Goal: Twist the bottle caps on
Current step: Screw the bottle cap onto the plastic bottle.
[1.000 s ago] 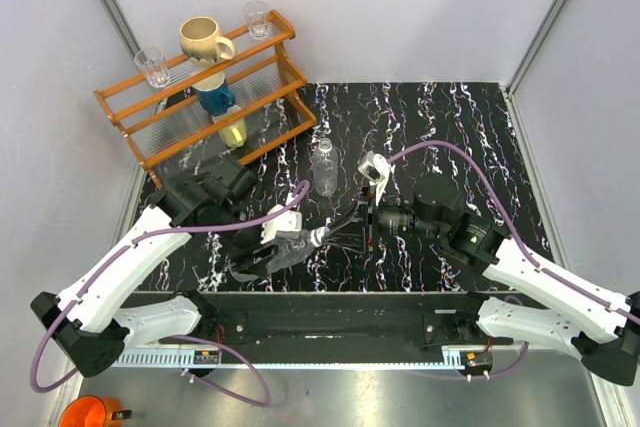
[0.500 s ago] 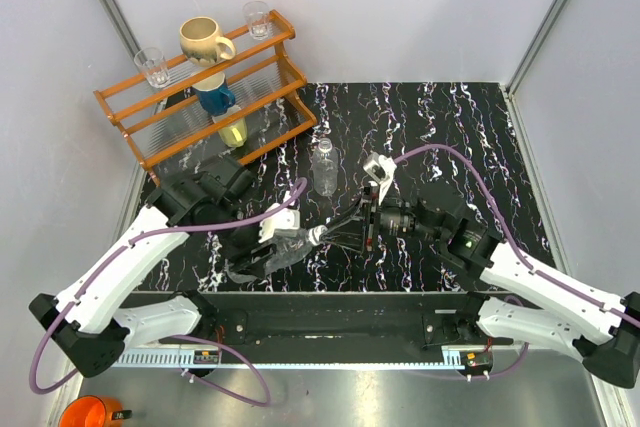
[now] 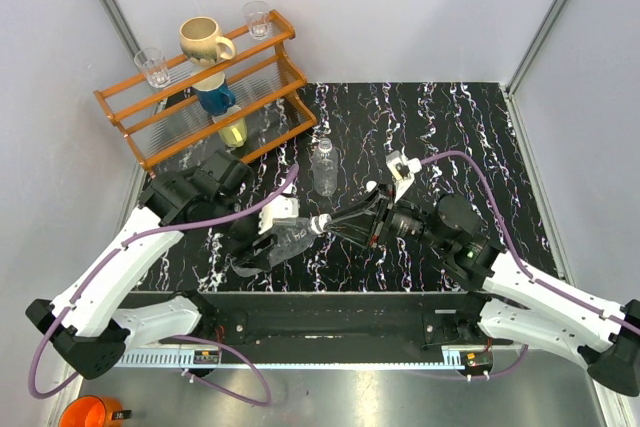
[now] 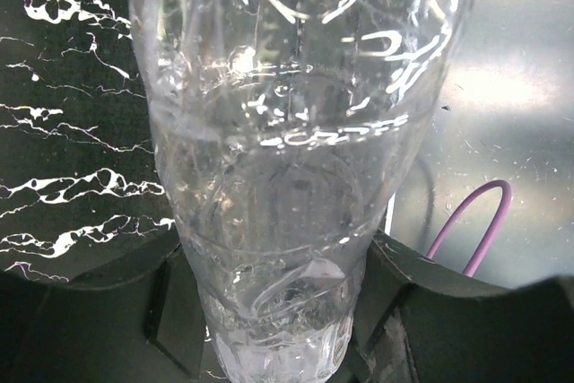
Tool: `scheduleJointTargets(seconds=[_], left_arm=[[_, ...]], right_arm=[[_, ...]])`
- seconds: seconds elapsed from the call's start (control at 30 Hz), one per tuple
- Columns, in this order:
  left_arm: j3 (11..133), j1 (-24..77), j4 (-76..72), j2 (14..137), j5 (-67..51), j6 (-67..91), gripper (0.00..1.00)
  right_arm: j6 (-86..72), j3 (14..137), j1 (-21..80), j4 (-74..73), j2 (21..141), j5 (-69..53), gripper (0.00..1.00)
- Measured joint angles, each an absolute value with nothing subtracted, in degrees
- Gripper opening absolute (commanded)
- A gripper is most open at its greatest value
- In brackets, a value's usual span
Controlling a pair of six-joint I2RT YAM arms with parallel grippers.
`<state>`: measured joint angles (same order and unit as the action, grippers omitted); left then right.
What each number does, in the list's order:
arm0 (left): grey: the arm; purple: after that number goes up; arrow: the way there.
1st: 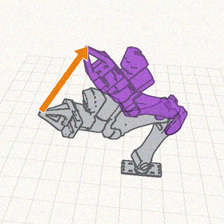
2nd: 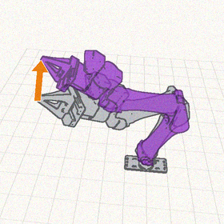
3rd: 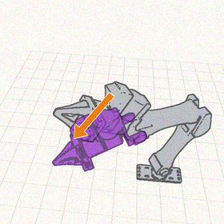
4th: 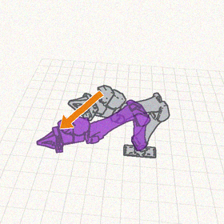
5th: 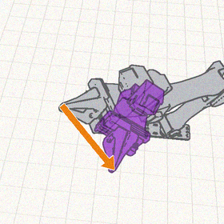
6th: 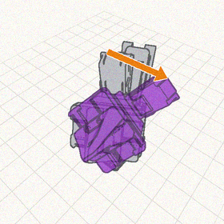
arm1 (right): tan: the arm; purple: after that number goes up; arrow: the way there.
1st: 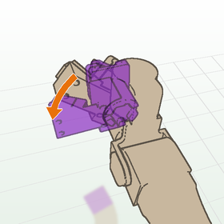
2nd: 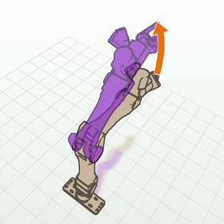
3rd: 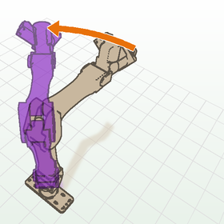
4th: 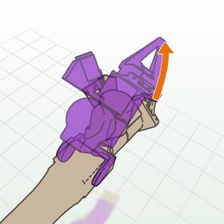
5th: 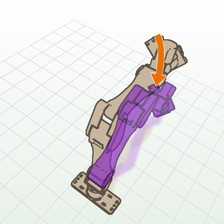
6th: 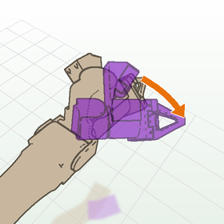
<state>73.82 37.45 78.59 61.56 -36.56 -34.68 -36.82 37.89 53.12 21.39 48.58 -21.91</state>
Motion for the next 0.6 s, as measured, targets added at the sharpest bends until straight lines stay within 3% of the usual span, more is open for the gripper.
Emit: scheduleJointTargets(seconds=[0.6], left_arm=[[73.56, 38.24, 81.80, 61.52, -34.17, -36.64, 0.10]], right_arm=[[-39.48, 43.05, 51.79, 19.53, 55.27, -28.49, 0.14]])
